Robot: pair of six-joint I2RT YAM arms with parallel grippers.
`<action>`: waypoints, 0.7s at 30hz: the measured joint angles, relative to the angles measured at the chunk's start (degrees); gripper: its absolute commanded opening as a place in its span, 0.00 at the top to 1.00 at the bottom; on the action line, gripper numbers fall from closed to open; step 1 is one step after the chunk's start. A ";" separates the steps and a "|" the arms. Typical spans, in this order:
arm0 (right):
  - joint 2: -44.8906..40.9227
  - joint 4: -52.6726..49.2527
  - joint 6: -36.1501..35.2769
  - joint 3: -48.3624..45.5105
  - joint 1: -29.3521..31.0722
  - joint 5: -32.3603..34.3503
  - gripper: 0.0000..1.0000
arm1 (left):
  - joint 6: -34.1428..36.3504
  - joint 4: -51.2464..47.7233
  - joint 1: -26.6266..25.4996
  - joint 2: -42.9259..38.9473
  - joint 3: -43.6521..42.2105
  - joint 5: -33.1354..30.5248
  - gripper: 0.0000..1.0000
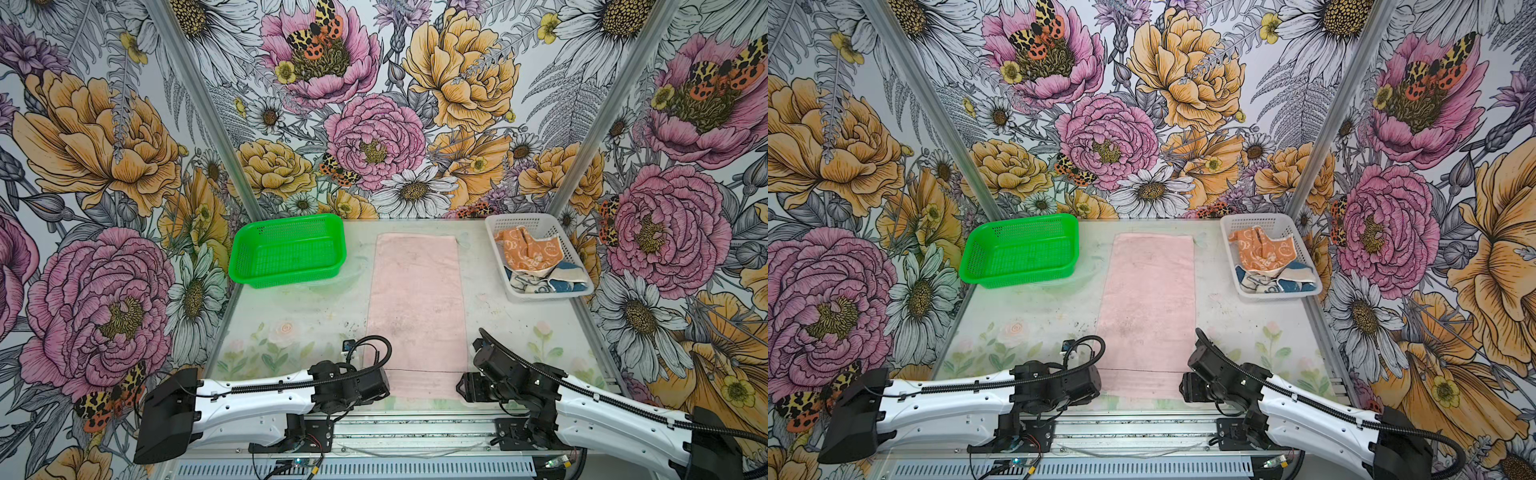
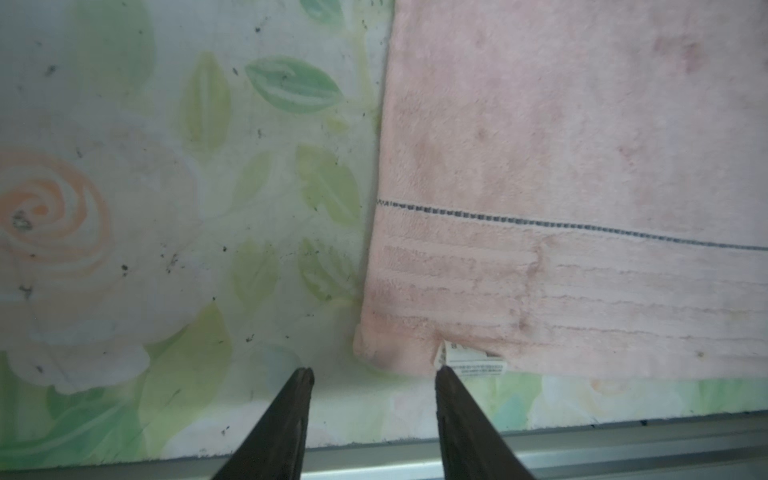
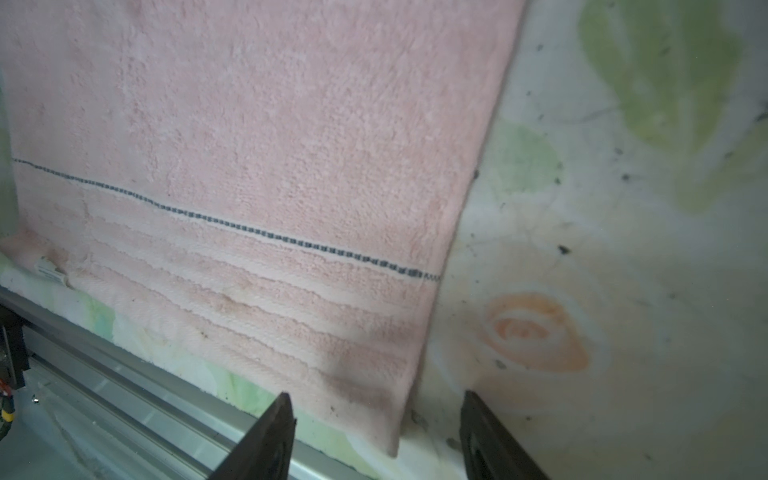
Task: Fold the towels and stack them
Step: 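Move both grippers to the towel's nearest corners and grasp them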
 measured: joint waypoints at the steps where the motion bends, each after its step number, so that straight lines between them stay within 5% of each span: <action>1: 0.31 0.00 0.33 0.00 0.35 0.04 0.43 | 0.00 0.00 0.02 0.04 0.00 0.00 0.52; 17: 0.74 0.33 3.78 -0.22 4.37 0.66 0.52 | 1.68 5.95 2.14 7.19 -1.11 0.31 0.57; 21: 1.09 0.35 4.33 -0.22 4.68 1.09 0.60 | 2.29 7.45 2.71 8.66 -1.16 0.59 0.58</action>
